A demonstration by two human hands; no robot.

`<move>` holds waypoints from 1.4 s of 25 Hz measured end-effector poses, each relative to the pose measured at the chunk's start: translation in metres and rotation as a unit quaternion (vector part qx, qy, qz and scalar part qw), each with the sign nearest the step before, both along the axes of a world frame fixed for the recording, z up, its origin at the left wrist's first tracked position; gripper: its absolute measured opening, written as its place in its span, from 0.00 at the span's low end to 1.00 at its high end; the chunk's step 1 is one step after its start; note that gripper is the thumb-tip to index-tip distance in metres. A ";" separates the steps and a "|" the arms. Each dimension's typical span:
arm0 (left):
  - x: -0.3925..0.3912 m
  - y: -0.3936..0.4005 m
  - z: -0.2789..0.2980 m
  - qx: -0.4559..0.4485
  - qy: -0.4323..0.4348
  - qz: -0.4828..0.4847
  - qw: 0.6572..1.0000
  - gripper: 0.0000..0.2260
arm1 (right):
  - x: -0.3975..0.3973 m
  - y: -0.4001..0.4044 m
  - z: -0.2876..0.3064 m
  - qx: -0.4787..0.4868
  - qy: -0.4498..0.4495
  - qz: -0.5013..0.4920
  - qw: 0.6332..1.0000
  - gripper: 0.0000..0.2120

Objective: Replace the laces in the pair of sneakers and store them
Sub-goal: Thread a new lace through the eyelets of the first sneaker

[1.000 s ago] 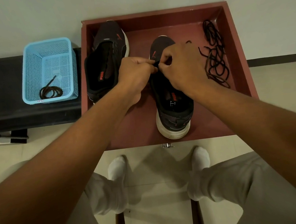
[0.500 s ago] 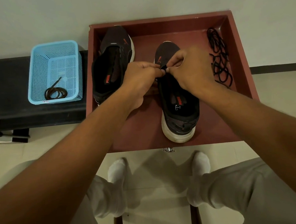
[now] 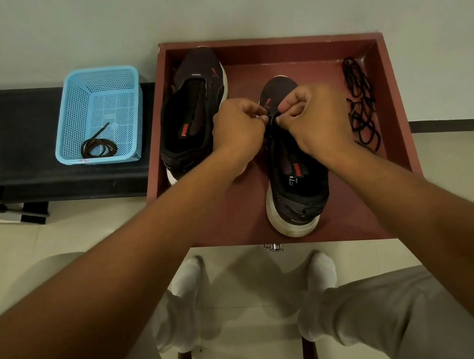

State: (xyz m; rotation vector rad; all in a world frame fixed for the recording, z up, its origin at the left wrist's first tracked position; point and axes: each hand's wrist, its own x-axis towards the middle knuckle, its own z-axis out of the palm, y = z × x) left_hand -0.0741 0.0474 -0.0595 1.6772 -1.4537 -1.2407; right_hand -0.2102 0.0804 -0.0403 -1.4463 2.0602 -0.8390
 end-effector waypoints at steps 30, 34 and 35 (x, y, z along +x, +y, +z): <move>0.002 -0.024 0.029 -0.157 -0.239 -0.248 0.926 0.07 | -0.022 0.008 0.036 0.200 0.081 0.036 0.976 0.10; 0.006 -0.022 0.024 -0.154 -0.238 -0.205 0.937 0.03 | -0.024 0.009 0.037 0.200 0.060 0.030 0.978 0.11; 0.006 -0.021 0.024 -0.157 -0.238 -0.195 0.939 0.03 | -0.025 0.009 0.037 0.199 0.060 0.028 0.978 0.09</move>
